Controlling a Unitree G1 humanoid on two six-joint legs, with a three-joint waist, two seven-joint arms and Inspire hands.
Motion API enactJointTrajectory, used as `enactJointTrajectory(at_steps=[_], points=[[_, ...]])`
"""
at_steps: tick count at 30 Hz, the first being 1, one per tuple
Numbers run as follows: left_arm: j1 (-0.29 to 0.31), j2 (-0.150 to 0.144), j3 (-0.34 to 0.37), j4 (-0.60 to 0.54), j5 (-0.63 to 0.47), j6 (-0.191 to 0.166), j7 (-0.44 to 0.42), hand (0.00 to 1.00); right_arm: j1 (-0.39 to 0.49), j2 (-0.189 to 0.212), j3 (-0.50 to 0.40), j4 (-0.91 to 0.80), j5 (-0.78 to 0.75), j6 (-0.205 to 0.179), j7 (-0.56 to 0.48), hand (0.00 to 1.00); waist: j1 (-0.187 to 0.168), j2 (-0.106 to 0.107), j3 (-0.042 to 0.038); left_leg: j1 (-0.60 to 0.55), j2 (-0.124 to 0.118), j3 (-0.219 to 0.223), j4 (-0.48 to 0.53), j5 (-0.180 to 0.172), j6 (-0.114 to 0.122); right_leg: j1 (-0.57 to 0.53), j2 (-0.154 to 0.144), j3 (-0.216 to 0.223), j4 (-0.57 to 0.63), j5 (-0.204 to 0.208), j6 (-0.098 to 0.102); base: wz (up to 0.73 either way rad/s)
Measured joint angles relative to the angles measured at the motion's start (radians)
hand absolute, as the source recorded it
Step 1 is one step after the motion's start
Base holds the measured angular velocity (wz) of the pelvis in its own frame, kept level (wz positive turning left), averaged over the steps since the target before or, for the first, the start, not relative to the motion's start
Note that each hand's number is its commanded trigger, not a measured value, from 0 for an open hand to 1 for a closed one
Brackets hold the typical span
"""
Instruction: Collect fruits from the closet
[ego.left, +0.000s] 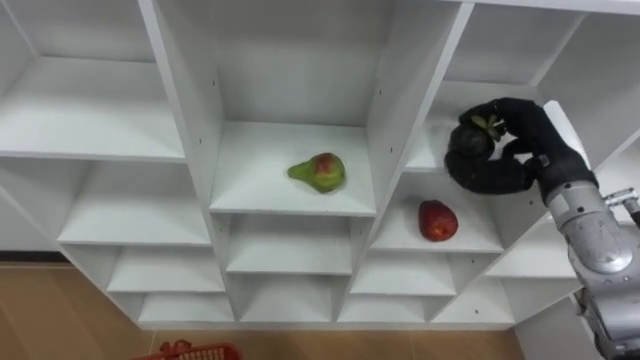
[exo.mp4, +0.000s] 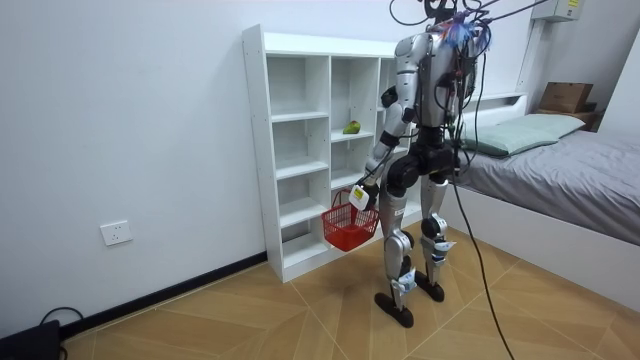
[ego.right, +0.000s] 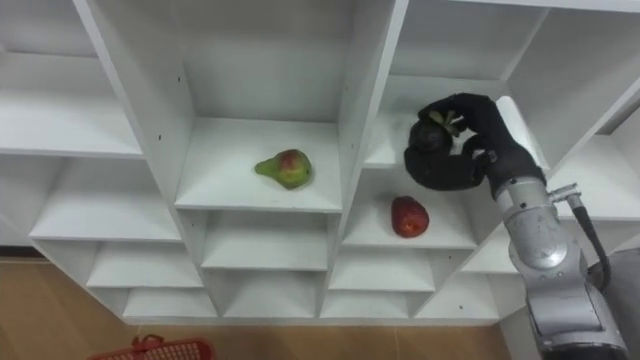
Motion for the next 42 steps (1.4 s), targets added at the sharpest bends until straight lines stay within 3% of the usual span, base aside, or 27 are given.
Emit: enactJointTrajectory(at_steps=[7, 17, 21, 28, 37, 39, 42], points=[[0.002, -0.002, -0.001, 0.0, -0.002, -0.014, 0.008, 1.0, 0.037, 0.011, 0.0, -0.059, 0.0, 0.001, 0.014, 1.0, -0.008, 0.016, -0.0053, 0.002, 0.0, 0.002, 0.0, 0.0, 0.0, -0.001, 0.001, 0.004, 0.0, 0.0, 0.0, 0.0], [0.009, -0.005, -0.009, -0.001, -0.002, -0.015, -0.002, 1.0, 0.177, 0.042, 0.005, -0.251, -0.015, 0.026, 0.102, 1.0, -0.029, 0.028, -0.0101, -0.002, 0.0, 0.015, 0.001, 0.0, 0.0, -0.016, 0.001, 0.016, 0.004, 0.001, -0.001, -0.04], [0.001, -0.005, -0.02, -0.003, -0.001, -0.015, -0.003, 1.0, 0.217, 0.049, 0.041, -0.307, -0.061, 0.066, 0.183, 1.0, -0.03, 0.03, -0.0102, -0.007, 0.001, 0.028, 0.0, 0.0, 0.0, -0.025, 0.003, 0.031, 0.012, 0.001, -0.001, -0.08], [-0.015, -0.004, -0.043, -0.021, -0.001, -0.014, 0.003, 1.0, 0.226, 0.086, 0.069, -0.35, -0.062, 0.067, 0.212, 1.0, -0.028, 0.023, -0.0056, -0.019, 0.001, 0.038, 0.005, 0.0, 0.0, -0.043, 0.004, 0.047, 0.017, 0.001, 0.0, -0.04], [-0.09, -0.007, -0.135, -0.065, -0.001, -0.015, 0.01, 1.0, 0.226, 0.105, 0.156, -0.326, -0.099, 0.064, 0.233, 1.0, -0.029, 0.029, -0.0017, -0.069, 0.001, 0.037, 0.022, 0.001, 0.002, -0.089, 0.003, 0.047, 0.023, 0.006, -0.001, 0.0], [-0.101, -0.01, -0.141, -0.137, 0.005, -0.015, 0.011, 1.0, 0.223, 0.114, 0.174, -0.277, -0.144, 0.064, 0.231, 1.0, -0.032, 0.024, -0.0022, -0.101, 0.001, 0.032, 0.039, 0.001, 0.002, -0.122, 0.0, 0.042, 0.039, 0.008, -0.002, 0.04], [-0.142, -0.009, -0.162, -0.143, 0.023, -0.03, 0.01, 1.0, 0.218, 0.113, 0.207, -0.22, -0.217, 0.065, 0.231, 1.0, -0.026, 0.024, -0.0013, -0.115, 0.001, 0.029, 0.039, 0.002, 0.004, -0.139, -0.001, 0.039, 0.048, 0.008, -0.002, 0.01]])
